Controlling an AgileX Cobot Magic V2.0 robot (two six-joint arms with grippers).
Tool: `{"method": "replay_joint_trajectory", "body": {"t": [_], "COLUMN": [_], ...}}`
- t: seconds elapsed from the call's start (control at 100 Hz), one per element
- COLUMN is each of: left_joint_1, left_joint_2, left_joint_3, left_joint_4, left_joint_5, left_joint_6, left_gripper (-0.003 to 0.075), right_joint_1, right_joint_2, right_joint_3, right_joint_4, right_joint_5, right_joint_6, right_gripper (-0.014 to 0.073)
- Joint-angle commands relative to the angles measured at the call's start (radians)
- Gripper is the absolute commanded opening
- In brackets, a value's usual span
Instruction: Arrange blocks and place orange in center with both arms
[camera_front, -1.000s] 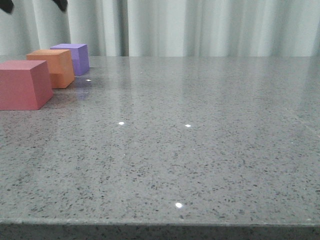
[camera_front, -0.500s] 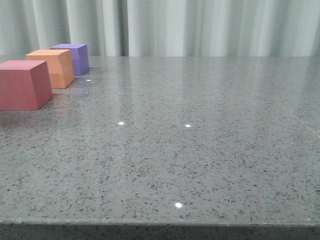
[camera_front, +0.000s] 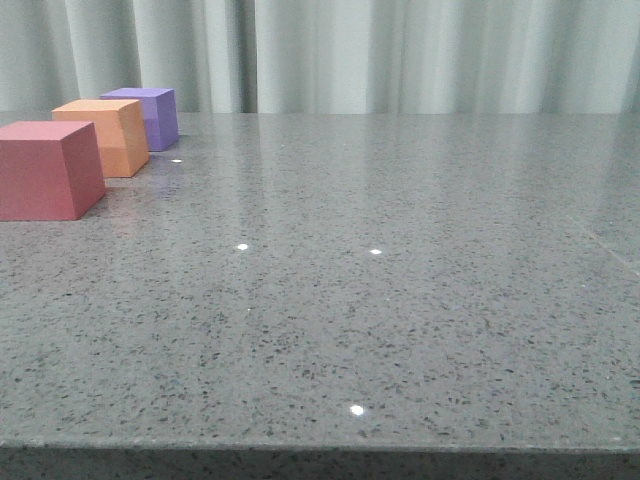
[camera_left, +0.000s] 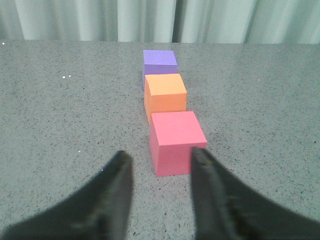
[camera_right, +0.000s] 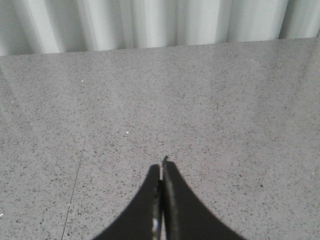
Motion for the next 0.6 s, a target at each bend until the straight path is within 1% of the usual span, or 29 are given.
{"method": "replay_joint_trajectory", "body": {"t": [0.0, 0.02, 0.59], "left_joint_1": [0.002, 0.002, 0.002], "left_joint_2": [-0.041, -0.051, -0.073], "left_joint_3": [0.000, 0.004, 0.016], "left_joint_4": [0.009, 0.009, 0.005], "left_joint_5": [-0.068, -0.068, -0.067], "left_joint_6": [-0.009, -0.009, -0.009], "left_gripper": [0.0012, -0.0023, -0.0020], "right_joint_1": [-0.004, -0.004, -0.004], "right_joint_2": [-0.001, -0.001, -0.001], "right_joint_3": [-0.026, -0.026, -0.026], "right_joint_4": [-0.015, -0.015, -0.015], "right_joint_5": [-0.073, -0.073, -0.073], "right_joint_6": [-0.010, -0.010, -0.010], "right_gripper": [-0.0069, -0.0069, -0.0069]}}
